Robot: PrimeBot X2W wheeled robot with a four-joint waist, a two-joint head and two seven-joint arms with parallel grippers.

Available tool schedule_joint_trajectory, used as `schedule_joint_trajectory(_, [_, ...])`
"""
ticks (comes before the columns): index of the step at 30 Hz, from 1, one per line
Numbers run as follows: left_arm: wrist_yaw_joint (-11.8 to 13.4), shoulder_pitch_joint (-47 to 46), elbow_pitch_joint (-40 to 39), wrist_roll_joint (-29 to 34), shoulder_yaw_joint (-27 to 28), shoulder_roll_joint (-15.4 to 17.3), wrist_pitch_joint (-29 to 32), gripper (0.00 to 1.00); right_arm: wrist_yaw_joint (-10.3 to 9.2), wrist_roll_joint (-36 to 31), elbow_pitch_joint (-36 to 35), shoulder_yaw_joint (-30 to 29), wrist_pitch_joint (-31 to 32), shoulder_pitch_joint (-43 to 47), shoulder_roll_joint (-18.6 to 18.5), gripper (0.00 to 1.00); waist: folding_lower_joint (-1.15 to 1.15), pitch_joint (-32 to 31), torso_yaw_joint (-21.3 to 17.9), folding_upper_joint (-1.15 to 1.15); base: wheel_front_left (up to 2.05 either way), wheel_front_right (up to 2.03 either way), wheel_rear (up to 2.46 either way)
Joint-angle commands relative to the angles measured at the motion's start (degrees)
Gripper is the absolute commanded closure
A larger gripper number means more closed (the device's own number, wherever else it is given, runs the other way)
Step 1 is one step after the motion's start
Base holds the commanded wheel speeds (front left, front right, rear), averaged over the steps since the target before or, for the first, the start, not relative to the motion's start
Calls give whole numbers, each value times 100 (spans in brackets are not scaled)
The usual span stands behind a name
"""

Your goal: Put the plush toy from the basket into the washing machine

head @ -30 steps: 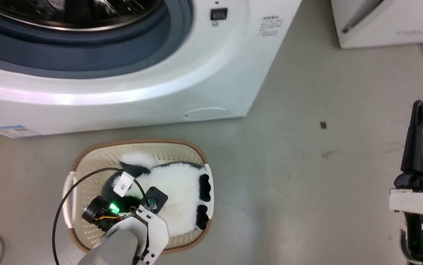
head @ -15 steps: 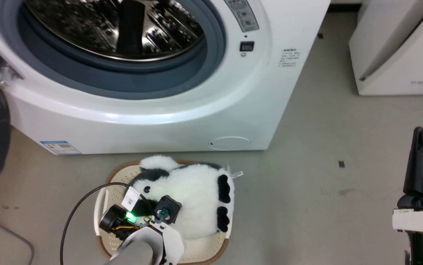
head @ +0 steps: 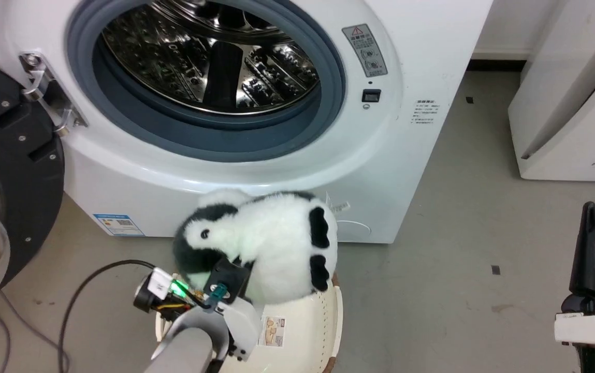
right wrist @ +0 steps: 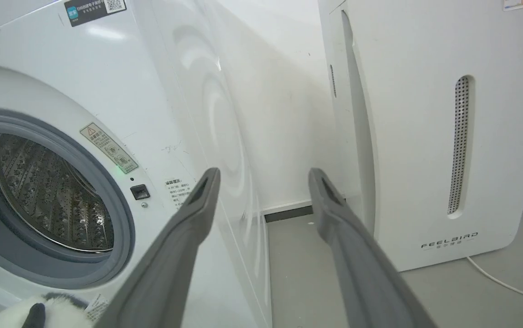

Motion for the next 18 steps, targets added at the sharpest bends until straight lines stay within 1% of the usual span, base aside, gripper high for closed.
schedule_joint_trajectory(1, [47,33,-105,7,49,29,-39,100,-4,-49,4,-15,-27,56,-6,0,1,-21,17,0,0,0,0])
schedule_joint_trajectory(11, [385,36,-1152,-24,688,252,-39,100,-4,-2,-2,-38,-27,32,-6,0,1,-11,5,0,0,0,0])
schedule_joint_trajectory(15, [450,-102,-1435,-30,1030,311,-39,100,-4,34,2,-33,-27,-54,-6,0,1,141,-104,0,0,0,0])
schedule_joint_trajectory(18, [455,-256,-1496,-5,1209,361,-39,100,-4,50,0,-39,-27,-137,-6,0,1,286,-195,0,0,0,0])
